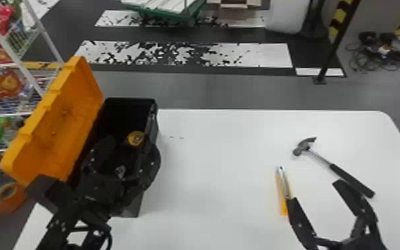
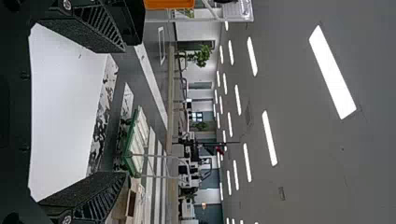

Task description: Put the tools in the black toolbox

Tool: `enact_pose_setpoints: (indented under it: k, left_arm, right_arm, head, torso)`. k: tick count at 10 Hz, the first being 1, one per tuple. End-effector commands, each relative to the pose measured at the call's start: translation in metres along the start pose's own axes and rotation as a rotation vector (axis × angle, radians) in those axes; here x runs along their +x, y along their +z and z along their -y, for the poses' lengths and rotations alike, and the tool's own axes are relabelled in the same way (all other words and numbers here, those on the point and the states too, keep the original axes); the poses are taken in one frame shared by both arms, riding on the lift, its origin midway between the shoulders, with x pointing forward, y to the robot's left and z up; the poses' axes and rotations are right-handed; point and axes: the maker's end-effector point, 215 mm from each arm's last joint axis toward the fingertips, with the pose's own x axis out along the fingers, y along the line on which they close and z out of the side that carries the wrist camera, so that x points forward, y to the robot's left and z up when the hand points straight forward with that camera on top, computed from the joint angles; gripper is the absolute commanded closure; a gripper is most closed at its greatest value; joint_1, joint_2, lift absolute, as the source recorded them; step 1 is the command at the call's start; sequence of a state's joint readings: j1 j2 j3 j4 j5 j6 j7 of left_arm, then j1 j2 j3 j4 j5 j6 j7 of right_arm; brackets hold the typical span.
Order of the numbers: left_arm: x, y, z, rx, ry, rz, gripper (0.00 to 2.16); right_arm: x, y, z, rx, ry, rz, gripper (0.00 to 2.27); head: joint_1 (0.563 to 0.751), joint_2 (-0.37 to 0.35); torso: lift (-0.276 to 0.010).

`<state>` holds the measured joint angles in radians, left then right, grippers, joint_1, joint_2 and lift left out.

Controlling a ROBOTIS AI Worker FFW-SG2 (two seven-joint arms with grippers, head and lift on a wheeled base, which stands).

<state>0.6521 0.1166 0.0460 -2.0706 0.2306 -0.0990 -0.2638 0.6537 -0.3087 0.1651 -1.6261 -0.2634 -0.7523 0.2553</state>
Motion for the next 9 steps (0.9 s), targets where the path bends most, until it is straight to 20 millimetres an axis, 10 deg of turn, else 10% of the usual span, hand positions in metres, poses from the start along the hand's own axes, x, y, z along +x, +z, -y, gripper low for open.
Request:
enact_pose_setpoints:
  k: [1,5,9]
  left_arm:
    - [-0.022,-0.002,0.0,0.007,0.04,0.019,0.02]
    - [-0.065,-0.004,0.009,0.021,0.057,0.08,0.02]
    - [-0.073,-0.018,0.026,0.009,0.029,0.07,0.03]
  right_arm:
    - [-0.003,-0.003,0.009,-0.002,-0.025,-0.007,0.06]
    - [-0.01,-0.015,0.031,0.004,-0.104,-0.038,0.07]
    - [-0.014,-0.069,0.051,0.044,-0.193,-0.207,0.07]
  head:
    - [0.695,0.044]
    - [0.695,0.027]
    - [0.695,-0.033]
  torso:
    - [-0.039]
    - [-0.039]
    - [-0.039]
